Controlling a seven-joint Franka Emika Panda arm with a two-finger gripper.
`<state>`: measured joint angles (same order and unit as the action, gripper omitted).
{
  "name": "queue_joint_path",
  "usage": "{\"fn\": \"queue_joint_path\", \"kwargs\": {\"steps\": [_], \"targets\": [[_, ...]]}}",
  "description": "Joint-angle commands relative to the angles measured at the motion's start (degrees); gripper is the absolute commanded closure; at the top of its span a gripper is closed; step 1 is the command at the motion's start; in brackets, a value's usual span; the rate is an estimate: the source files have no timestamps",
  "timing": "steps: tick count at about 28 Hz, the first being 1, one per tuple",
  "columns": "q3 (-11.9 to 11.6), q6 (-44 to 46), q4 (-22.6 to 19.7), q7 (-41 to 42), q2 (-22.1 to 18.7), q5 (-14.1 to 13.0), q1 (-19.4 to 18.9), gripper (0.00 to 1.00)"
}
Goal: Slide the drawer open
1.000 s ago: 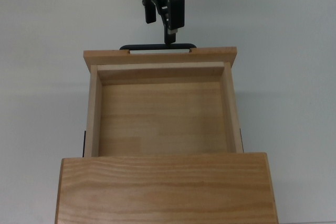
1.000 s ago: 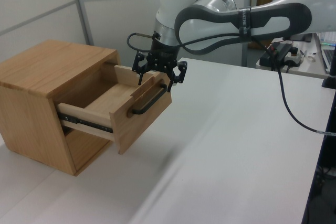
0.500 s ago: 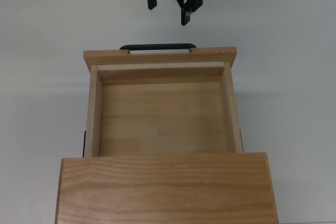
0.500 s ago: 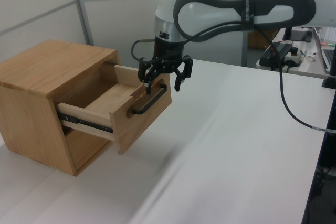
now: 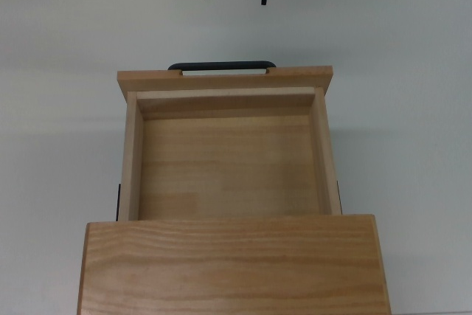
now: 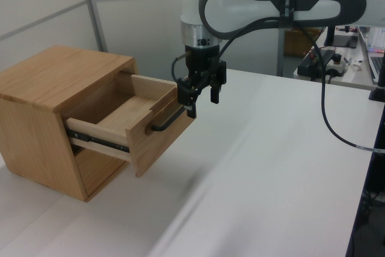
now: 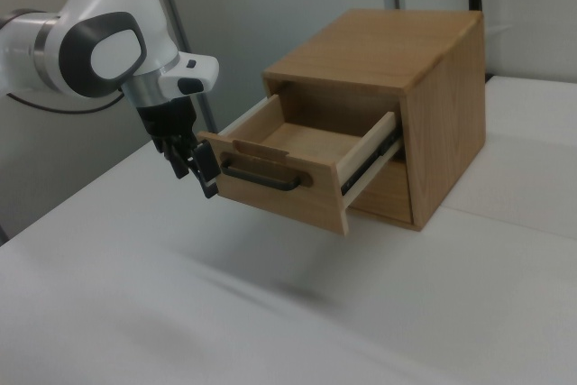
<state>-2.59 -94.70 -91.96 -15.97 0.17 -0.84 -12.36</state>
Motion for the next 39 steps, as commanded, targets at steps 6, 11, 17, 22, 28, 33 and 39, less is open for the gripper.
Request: {"fn": "queue_joint_path", "kwargs": {"steps": [6,11,17,22,28,33,39], "targets": [[-0.4,3.7,0.4,9.2,0.3,2.1,-0.5,0.00],[-0.6,3.8,0.4,10.9,0.3,2.9,-0.4,0.00],[-0.6,3.8,1.0,12.4,0.3,4.1,-0.2,0.00],[-0.7,3.8,1.2,12.9,0.2,4.2,0.0,0.00],[-0.8,3.9,1.2,13.7,0.1,4.2,0.0,0.00],[-0.9,4.2,1.2,14.0,0.1,4.2,0.0,0.00],[-0.9,4.2,1.2,14.0,-0.2,4.2,0.0,0.00]]}}
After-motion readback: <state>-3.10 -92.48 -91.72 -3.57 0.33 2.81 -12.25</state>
